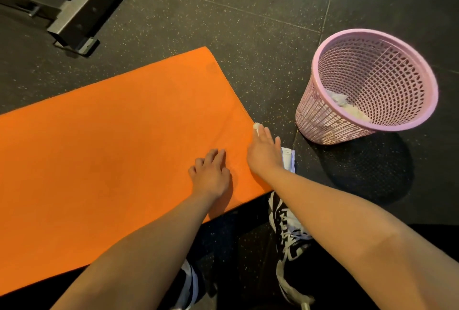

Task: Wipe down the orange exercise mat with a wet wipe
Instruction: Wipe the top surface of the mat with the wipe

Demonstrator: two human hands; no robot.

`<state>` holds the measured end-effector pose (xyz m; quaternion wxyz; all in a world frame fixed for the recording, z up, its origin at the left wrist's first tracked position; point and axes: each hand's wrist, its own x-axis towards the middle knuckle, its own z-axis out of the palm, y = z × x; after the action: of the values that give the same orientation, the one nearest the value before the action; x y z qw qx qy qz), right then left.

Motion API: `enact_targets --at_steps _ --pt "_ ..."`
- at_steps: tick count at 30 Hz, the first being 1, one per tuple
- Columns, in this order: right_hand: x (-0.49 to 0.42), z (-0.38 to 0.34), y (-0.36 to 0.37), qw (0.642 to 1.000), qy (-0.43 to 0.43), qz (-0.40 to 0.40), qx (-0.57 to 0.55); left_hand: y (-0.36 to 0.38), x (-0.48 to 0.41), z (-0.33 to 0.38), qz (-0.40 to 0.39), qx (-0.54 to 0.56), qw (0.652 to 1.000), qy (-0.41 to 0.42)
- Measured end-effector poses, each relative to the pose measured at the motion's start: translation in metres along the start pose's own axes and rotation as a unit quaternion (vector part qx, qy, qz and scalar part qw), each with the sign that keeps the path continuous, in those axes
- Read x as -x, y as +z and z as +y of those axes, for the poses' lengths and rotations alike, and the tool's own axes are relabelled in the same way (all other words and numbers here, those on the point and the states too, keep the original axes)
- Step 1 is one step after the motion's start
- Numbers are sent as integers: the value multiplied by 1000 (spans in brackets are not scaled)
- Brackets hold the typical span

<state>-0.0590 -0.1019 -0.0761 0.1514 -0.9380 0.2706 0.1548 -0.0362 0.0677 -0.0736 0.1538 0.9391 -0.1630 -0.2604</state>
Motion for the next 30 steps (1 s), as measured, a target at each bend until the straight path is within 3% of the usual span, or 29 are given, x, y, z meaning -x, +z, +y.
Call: enact_targets --at_steps 2,5,7,13,19,25,30 --pt "-1 -16 2 1000 -18 -7 -10 -3 -6 0 0 4 1000 -3" --pt "11 -34 15 987 -152 -44 -3 -9 -18 1 -3 10 1000 -14" --pt "9 -30 16 980 -191 -44 20 -11 -22 1 -7 7 1000 -19" --pt "-24 -19 0 1000 -20 -10 6 -9 -26 -2 5 1 1000 -21" --pt "-13 -46 14 982 -181 -44 27 -13 -43 -5 45 25 999 -2" --pt "-60 -23 1 999 -27 -20 14 -19 -57 -17 27 20 999 -15" --pt "-45 -62 21 986 -158 -49 -1 -18 -75 -17 29 19 999 -33"
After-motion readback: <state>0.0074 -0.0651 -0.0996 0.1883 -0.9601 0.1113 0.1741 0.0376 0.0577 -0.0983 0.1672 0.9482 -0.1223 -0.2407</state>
